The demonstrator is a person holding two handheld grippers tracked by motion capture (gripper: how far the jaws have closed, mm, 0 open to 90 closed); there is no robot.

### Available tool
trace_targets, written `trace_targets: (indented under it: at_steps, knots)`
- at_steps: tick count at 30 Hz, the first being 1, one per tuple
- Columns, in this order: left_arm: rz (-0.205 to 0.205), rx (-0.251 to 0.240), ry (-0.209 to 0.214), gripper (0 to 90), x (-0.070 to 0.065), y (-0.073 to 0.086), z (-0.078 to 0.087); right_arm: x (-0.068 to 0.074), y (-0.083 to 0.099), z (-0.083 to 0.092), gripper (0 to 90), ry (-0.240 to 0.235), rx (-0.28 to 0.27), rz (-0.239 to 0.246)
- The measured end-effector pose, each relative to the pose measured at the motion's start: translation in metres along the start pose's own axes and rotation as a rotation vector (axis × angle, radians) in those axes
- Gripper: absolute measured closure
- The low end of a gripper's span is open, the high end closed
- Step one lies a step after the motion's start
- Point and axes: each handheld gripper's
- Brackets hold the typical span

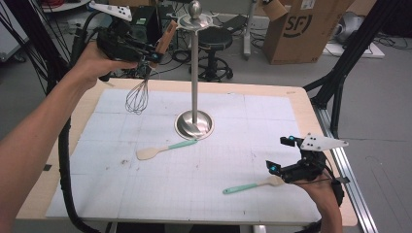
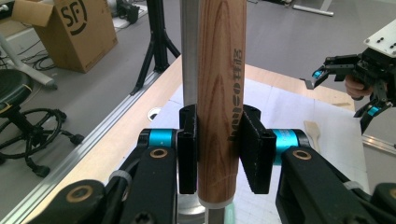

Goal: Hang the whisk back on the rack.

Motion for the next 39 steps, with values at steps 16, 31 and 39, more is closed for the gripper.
trace_targets:
  at_steps: [16,31,39]
  knots:
    - [-0.01,0.016,0.019,70.6,-0.009,-0.001,-0.021,-0.001,0.002,-0.002,0.0,-0.008,-0.002,-0.002]
    - [-0.02,0.03,-0.036,70.0,-0.016,-0.003,-0.029,-0.001,0.003,-0.003,0.0,-0.011,0.0,-0.01]
    - [-0.011,0.061,-0.098,67.7,-0.02,-0.003,-0.033,-0.002,0.003,-0.002,0.0,-0.013,-0.009,-0.006]
Point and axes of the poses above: each handheld gripper's, and its own axes: z roughly backward along the jaws, y roughly out of its underside, x roughly to its left, and after that the axes turned 14 degrees about -y, right-handed
